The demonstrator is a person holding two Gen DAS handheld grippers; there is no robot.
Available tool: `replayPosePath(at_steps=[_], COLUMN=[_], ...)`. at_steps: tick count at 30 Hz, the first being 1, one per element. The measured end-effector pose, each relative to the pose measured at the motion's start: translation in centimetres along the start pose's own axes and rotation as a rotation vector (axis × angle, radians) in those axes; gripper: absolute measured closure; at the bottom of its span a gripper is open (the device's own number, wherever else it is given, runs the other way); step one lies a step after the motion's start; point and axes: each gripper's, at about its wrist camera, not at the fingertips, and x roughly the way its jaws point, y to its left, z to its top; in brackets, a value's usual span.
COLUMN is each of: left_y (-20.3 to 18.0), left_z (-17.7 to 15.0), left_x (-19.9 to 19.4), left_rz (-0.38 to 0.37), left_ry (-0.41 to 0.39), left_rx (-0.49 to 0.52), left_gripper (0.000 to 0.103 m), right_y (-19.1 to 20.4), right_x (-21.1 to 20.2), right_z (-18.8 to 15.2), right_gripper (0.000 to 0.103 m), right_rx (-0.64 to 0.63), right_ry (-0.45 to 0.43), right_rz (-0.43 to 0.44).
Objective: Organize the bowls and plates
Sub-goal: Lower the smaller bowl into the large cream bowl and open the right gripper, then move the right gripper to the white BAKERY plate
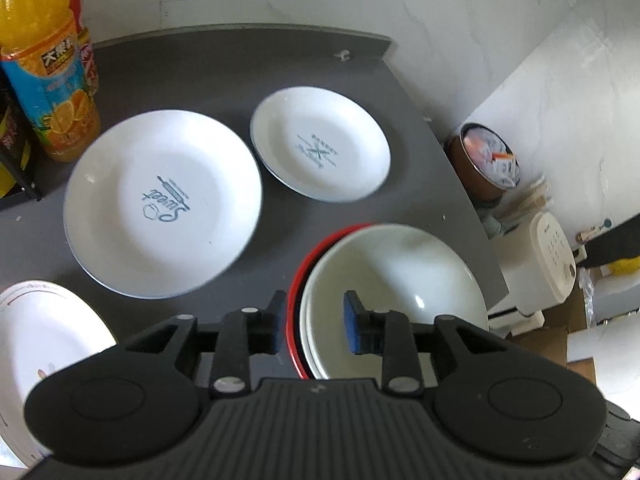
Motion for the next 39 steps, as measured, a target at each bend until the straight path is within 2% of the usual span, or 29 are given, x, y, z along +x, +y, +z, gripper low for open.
replayPosePath(at_steps=[7,14,17,19,21,30,36,39], left_y=[0.9,1.4,1.6,1.7,1.7,1.3,0.5,0.4], left_z=[0.9,2.3,3.1,3.5,3.9,6.2,8.2,9.0], left_x=[-0.4,-0.7,-0.4,-0.2,0.0,1.7,4.0,5.1], left_rz=[0.027,0.074,0.096,0.108,0.120,0.126,0.115,0.141], left_ry=[-0.021,-0.064,-0.073,-0.082,-0.088,-0.102,-0.092,-0.101], left_rx=[-0.049,-0.098,-0.129,-0.145,-0.160,-0.216,-0.198,-0.206], left_gripper=[0.070,0.053,0.047,0.046,0.044,0.043,0.043,0.043], right_y=[-0.8,-1.7,-2.2,-2.7,-3.3,-5.8,-6.3,-6.3], right_x=[0.1,0.7,1.1,1.5,1.9,5.5,8.5,9.9], right_z=[1.3,3.8,5.3,6.4,7.4,11.4,13.7,14.5], right_gripper=[0.075,0.074,0.069,0.062,0.061,0.061,0.061,0.061], right_rx=[0.002,-0.007,-0.007,-0.007,-0.011,-0.037,-0.081,-0.094], right_ry=[-0.007,-0.023,-0.037,-0.044,-0.046,-0.003,0.039,0.057], right_rz=[0.020,0.041,0.049,0.057,0.068,0.130,0.173,0.185])
